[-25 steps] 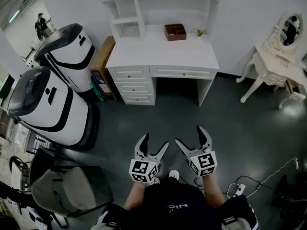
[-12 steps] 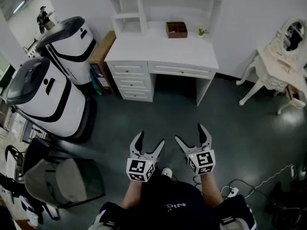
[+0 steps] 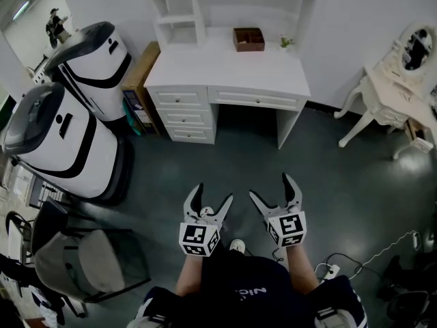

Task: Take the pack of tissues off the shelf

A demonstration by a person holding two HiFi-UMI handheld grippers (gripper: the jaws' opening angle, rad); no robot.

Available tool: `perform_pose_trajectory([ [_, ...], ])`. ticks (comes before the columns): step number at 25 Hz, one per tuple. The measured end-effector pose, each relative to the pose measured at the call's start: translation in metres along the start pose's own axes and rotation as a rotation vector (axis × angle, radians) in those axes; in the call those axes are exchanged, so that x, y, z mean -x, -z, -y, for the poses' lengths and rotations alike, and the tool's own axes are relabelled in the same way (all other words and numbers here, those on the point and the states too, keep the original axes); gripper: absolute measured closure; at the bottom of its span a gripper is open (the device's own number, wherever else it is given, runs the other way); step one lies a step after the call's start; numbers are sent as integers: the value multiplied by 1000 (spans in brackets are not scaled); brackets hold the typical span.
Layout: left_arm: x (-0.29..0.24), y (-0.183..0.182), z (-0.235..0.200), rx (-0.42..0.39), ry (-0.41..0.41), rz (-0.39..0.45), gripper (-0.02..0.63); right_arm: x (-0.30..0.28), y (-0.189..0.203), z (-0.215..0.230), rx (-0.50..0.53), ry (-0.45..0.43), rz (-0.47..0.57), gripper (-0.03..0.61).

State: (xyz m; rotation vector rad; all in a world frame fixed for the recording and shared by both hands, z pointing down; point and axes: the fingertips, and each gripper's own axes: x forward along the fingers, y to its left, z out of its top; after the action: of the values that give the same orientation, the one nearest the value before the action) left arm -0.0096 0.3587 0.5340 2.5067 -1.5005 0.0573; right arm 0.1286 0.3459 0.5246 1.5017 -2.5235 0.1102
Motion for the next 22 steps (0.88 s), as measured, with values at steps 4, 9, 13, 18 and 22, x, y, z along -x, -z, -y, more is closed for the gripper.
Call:
perform_pose_trajectory([
  [4, -17, -3, -18, 6, 17, -8, 238, -22, 0, 2, -8, 9, -10, 124],
  [9, -46, -10, -57, 29, 27, -22, 238, -63, -9, 6, 6, 25, -30, 123],
  [13, -79, -20, -89, 21, 46, -31, 238, -103, -16, 16, -6, 53, -43, 123],
  [18, -127, -34, -126, -6, 101, -36, 238, -158, -25, 28, 2, 85, -55, 123],
  [22, -157, -50, -157, -23, 145, -35, 238, -200, -31, 24, -2, 88, -71, 123],
])
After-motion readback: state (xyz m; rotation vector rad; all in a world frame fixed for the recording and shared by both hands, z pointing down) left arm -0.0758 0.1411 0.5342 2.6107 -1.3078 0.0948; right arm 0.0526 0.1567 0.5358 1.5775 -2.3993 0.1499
